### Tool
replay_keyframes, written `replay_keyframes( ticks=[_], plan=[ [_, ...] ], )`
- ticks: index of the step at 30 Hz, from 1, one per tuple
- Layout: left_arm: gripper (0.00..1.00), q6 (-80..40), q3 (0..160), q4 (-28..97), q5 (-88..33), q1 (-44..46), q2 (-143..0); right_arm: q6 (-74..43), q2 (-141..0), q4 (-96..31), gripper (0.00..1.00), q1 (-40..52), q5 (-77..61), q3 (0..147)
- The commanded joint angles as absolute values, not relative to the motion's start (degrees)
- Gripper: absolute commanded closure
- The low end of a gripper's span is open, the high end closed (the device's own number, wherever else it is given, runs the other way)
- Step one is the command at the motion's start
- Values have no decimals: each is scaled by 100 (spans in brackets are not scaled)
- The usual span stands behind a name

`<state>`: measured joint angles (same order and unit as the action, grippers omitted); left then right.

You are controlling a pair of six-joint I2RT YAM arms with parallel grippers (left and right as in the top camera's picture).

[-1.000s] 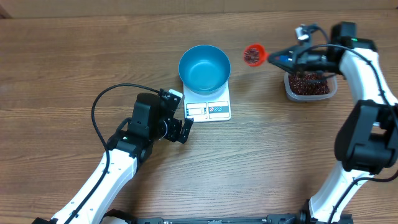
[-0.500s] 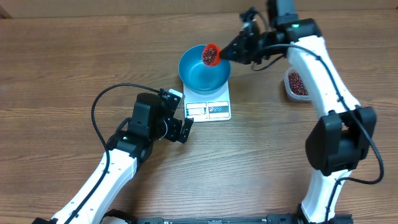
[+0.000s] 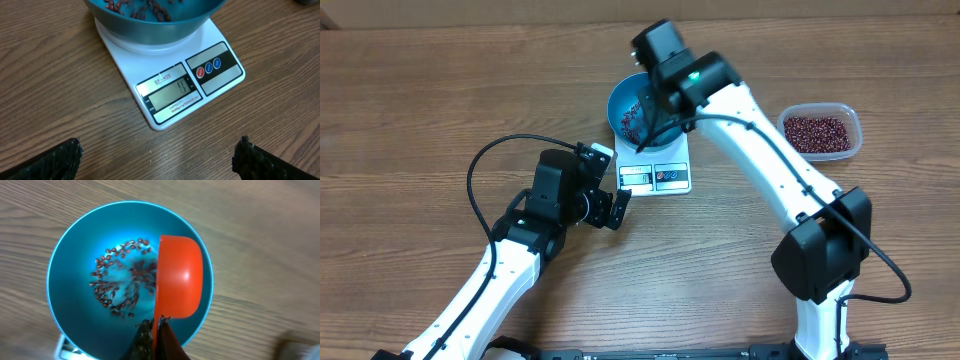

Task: Scoop item into bowl and weigh 150g on scale
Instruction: 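Tip the scoop to pour beans into the blue bowl, then withdraw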

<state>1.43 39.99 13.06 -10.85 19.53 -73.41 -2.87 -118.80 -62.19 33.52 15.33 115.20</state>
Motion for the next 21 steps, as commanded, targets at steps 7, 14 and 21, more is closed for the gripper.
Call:
replay_keyframes(
  ticks=[7, 14, 21],
  plan=[
    [0, 84, 3975, 1284, -1050, 1964, -7376, -117, -11893, -6213, 96, 3739, 3037, 11714],
    [0, 84, 3975, 1284, -1050, 1964, -7376, -123, -11705, -6208, 96, 3400, 1518, 11714],
    [1, 84, 3975, 1284, -1050, 1964, -7376, -143, -10768, -6348, 96, 2001, -764, 11714]
  ],
)
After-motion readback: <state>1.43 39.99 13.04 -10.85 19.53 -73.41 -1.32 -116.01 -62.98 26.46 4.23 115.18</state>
